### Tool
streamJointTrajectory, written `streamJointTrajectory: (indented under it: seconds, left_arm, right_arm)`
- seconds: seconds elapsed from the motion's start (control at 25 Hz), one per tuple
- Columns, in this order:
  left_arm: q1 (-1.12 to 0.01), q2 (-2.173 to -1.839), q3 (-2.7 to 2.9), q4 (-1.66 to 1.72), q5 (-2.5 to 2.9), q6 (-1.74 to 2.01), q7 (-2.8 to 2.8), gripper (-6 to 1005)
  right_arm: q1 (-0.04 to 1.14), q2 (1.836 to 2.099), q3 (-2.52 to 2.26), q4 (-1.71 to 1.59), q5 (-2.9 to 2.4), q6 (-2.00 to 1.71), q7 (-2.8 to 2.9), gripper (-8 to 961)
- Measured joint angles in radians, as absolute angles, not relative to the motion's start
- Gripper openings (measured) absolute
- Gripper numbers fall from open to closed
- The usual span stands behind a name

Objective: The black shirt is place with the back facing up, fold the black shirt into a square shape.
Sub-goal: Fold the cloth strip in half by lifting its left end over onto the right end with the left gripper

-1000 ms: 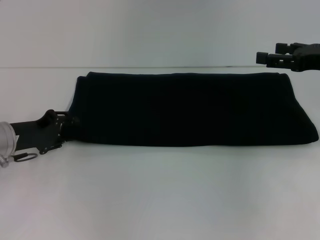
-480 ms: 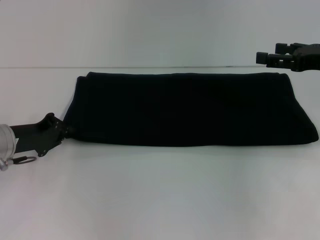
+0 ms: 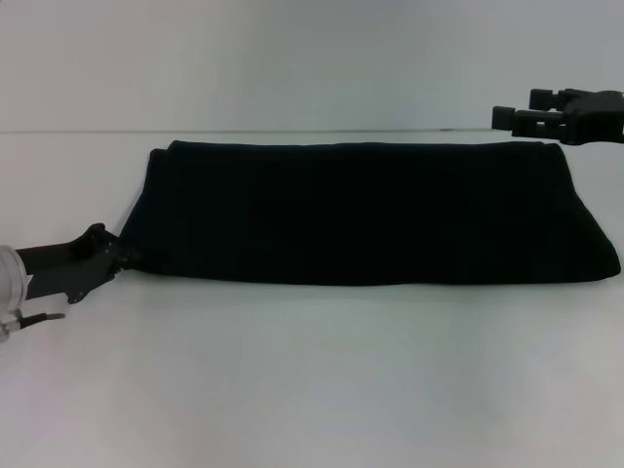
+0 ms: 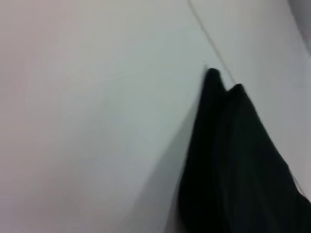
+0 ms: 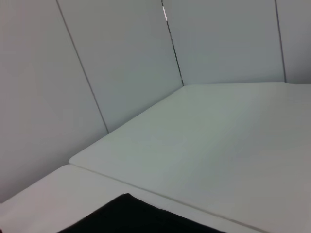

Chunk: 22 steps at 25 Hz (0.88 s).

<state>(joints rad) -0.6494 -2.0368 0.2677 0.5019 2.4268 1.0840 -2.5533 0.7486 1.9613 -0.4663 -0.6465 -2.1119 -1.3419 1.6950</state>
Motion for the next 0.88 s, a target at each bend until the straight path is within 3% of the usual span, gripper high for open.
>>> streamJointTrajectory:
  seconds: [0.88]
  left_arm:
    - [-0.436, -2.026, 0.266, 0.793, 2.375, 1.136, -2.208, 25]
  right_arm:
    - [0.763, 2.064, -0.476, -0.633, -2.015, -1.175, 1.680, 910]
